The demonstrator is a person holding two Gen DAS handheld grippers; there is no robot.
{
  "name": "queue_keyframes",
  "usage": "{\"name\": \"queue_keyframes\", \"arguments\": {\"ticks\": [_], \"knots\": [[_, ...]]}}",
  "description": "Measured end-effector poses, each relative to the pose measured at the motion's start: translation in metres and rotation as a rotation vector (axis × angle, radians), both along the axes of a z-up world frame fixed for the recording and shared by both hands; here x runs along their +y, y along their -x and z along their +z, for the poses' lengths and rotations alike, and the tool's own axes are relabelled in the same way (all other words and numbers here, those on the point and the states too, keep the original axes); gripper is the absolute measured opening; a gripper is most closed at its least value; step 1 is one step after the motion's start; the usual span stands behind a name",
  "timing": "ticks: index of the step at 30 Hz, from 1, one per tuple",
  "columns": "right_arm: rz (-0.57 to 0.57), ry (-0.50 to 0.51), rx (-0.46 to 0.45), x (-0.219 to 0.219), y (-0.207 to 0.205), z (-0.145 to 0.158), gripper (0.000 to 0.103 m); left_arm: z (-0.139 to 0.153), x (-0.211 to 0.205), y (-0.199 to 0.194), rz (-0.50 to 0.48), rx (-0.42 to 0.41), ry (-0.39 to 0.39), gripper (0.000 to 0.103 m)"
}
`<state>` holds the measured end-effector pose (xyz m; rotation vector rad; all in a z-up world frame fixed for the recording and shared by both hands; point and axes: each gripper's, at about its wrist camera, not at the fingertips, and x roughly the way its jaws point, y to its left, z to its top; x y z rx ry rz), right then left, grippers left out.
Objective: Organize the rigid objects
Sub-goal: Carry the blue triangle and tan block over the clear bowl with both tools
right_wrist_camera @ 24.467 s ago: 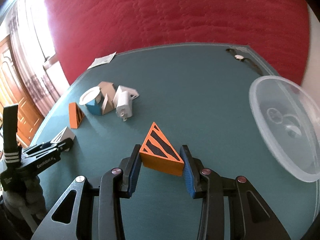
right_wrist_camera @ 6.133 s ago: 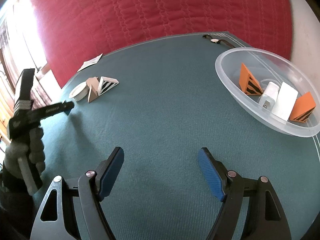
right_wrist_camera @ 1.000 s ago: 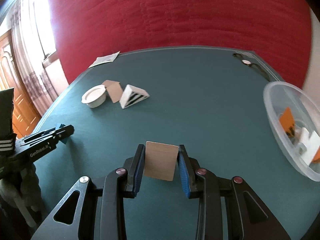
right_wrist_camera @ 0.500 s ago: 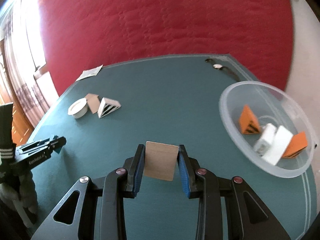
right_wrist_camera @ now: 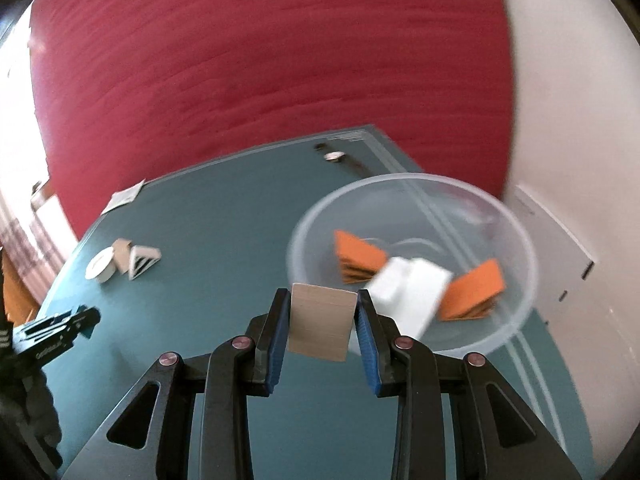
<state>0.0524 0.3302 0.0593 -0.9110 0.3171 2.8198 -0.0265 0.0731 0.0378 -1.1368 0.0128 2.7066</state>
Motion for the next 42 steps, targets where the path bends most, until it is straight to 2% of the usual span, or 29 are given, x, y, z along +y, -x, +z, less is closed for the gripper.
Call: {"name": "queue_keyframes", "arguments": {"ticks": [15,18,20,25,29,34,42], "knots": [[-0.124,-0.009,0.002,0.063,-0.004,-0.013,0.034,0.014,0.059,-0.008,-0.071,0.03,0.036,0.029],[-0.132,0.017,0.021,0.075,-0.007,-0.015,0.04,0.018,0.071,-0.009,-0.082,0.042,0.044,0.029],[-0.138,0.027,0.031,0.079,-0.009,-0.015,0.04,0.02,0.079,-0.009,-0.093,0.047,0.048,0.029],[-0.18,-0.012,0.058,0.081,-0.019,-0.015,0.04,0.024,0.106,-0.008,-0.137,0.056,0.046,0.029],[-0.24,-0.086,0.072,0.074,-0.026,-0.018,0.04,0.024,0.129,-0.009,-0.188,0.062,0.043,0.029],[-0.257,-0.098,0.109,0.071,-0.035,-0.015,0.041,0.026,0.158,-0.005,-0.259,0.058,0.026,0.029],[-0.254,-0.08,0.115,0.07,-0.039,-0.014,0.041,0.03,0.191,0.004,-0.336,0.062,-0.001,0.029]]}}
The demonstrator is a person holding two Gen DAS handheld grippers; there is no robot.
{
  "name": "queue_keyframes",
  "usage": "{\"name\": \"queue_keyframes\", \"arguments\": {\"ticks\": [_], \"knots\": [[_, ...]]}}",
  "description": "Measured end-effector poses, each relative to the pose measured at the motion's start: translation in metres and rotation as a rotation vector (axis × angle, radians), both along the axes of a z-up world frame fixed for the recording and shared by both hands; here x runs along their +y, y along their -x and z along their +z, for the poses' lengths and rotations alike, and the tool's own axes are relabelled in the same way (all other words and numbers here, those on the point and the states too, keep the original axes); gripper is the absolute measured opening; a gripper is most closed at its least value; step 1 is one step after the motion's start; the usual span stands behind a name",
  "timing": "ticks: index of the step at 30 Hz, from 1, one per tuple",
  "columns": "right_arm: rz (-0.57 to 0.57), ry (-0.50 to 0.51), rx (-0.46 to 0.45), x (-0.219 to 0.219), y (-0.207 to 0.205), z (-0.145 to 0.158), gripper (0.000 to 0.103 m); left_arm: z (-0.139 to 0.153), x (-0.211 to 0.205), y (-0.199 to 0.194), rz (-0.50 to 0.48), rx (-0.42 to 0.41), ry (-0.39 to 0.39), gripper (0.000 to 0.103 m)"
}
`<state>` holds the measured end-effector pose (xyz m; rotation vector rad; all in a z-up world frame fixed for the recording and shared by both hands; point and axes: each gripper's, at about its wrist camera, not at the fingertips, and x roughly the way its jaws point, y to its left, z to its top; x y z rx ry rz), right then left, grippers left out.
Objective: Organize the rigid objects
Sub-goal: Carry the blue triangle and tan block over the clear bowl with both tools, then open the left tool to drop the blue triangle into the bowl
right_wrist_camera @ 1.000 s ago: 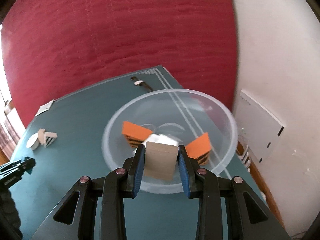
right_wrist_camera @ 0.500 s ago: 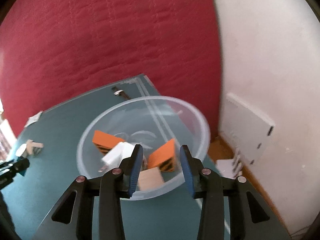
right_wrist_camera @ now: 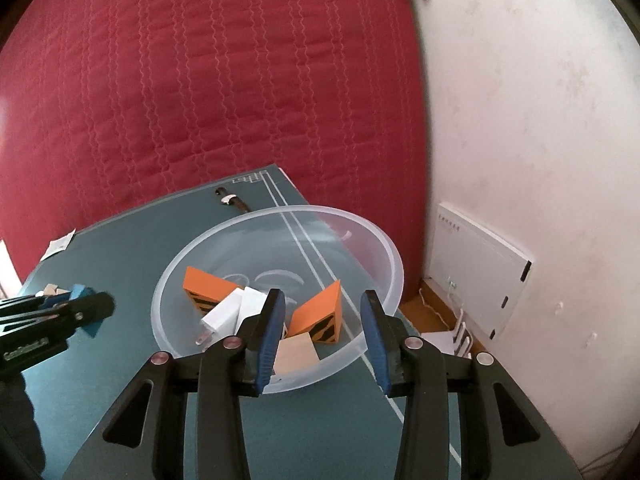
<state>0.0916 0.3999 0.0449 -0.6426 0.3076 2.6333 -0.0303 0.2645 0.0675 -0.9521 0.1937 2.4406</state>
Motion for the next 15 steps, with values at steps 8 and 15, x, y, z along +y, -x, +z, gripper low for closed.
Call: {"name": "queue_keyframes", "arguments": {"ticks": [8,15], "knots": [[0.0,0.02,0.002,0.001,0.003,-0.001,0.041,-0.005,0.024,0.013,-0.056,-0.008,-0.019,0.029],[0.004,0.034,-0.002,0.002,0.003,0.0,0.041,-0.016,0.024,0.021,-0.022,-0.007,-0.027,0.089]]}}
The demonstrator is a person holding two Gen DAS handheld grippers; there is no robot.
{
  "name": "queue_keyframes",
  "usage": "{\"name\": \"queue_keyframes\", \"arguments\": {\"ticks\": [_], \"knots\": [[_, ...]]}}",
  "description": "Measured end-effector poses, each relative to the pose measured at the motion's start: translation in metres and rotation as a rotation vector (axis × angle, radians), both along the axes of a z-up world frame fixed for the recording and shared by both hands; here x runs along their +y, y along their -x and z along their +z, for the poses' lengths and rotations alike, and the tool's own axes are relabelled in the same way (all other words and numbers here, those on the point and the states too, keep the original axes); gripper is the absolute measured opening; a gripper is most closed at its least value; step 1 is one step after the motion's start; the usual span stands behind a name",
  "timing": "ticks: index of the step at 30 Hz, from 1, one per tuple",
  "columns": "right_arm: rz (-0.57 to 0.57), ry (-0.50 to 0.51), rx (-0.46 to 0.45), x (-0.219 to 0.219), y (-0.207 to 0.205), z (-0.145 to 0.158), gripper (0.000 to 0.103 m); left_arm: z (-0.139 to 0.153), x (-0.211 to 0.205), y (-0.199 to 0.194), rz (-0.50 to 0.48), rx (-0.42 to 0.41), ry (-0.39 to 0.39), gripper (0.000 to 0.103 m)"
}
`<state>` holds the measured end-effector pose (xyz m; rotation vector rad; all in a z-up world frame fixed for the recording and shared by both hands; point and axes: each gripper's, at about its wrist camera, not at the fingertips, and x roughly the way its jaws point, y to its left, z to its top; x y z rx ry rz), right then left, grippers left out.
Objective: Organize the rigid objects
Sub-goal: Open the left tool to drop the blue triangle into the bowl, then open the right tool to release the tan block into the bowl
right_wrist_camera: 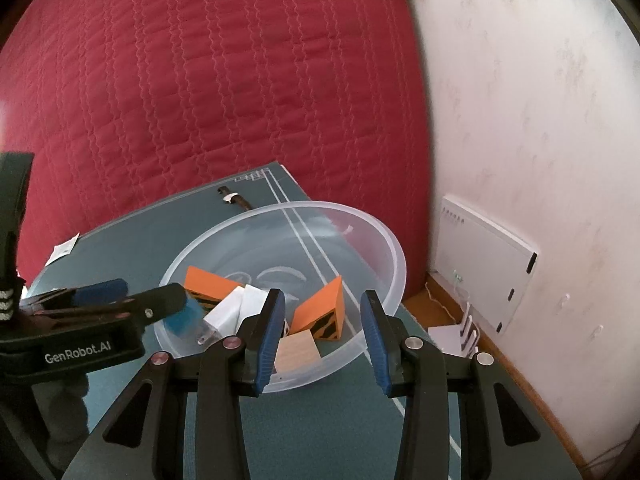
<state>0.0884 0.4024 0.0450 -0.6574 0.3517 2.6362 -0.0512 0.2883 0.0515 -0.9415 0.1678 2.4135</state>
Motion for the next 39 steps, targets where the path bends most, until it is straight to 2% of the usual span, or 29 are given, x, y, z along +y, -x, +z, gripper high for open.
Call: {"name": "queue_keyframes", "arguments": {"ticks": [10,28,32,39], "knots": [[-0.002,-0.001,0.001,0.0,0.001,0.0,0.041,-0.014,-0.019,0.001,0.065,-0.025,0.027,0.09],[-0.006,-0.002,-0.002,0.0,0.002,0.001,0.042,-0.016,-0.028,-0.006,0.116,-0.023,0.062,0.097],[-0.011,-0.004,-0.001,0.0,0.002,0.001,0.054,-0.014,-0.033,-0.007,0.135,-0.009,0.071,0.101],[-0.017,-0.021,-0.01,0.0,0.004,0.0,0.063,-0.015,-0.044,-0.007,0.169,0.017,0.114,0.102]]}}
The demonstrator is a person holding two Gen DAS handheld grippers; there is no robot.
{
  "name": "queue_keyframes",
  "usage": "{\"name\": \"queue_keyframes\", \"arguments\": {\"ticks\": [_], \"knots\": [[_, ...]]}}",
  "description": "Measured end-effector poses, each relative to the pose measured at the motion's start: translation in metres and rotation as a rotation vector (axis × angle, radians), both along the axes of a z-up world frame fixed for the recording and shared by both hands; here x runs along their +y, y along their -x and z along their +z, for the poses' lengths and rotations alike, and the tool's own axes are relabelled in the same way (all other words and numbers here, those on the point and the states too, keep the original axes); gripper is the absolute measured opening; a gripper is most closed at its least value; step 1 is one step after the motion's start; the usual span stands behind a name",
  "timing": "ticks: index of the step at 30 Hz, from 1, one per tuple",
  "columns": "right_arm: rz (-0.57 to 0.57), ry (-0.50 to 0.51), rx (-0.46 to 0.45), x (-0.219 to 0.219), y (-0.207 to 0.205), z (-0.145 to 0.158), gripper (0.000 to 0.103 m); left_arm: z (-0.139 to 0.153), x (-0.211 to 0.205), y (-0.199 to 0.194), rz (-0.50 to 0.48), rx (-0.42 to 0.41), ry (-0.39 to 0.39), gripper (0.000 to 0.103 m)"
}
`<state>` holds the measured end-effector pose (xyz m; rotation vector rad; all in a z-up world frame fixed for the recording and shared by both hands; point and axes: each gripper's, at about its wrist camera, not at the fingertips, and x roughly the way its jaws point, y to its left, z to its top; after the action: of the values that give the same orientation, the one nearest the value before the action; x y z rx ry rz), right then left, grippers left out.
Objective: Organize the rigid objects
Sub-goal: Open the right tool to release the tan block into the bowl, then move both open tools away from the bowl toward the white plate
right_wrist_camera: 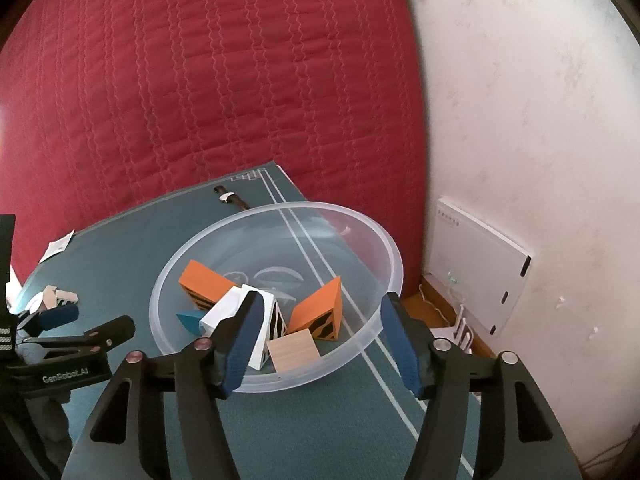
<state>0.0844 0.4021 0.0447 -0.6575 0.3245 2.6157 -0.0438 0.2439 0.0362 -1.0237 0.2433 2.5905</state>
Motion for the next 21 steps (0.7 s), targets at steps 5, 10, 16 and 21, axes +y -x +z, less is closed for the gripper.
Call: {"name": "queue_keyframes", "arguments": {"ticks": [5,10,16,21], "knots": [[-0.005,-0.021,-0.005,-0.005,-0.002,0.002,0.063,0.001,-0.012,0.001,0.02,0.003,0.004,0.102],[-0.014,-0.052,-0.01,-0.013,-0.005,0.003,0.063,0.003,-0.024,0.004,0.036,0.013,0.006,0.102],[0.012,-0.069,-0.021,-0.027,-0.004,0.005,0.063,0.003,-0.041,0.006,0.062,0.019,0.019,0.102],[0.079,-0.061,-0.029,-0.045,-0.002,0.008,0.063,0.003,-0.058,0.007,0.092,0.017,0.018,0.102]]}}
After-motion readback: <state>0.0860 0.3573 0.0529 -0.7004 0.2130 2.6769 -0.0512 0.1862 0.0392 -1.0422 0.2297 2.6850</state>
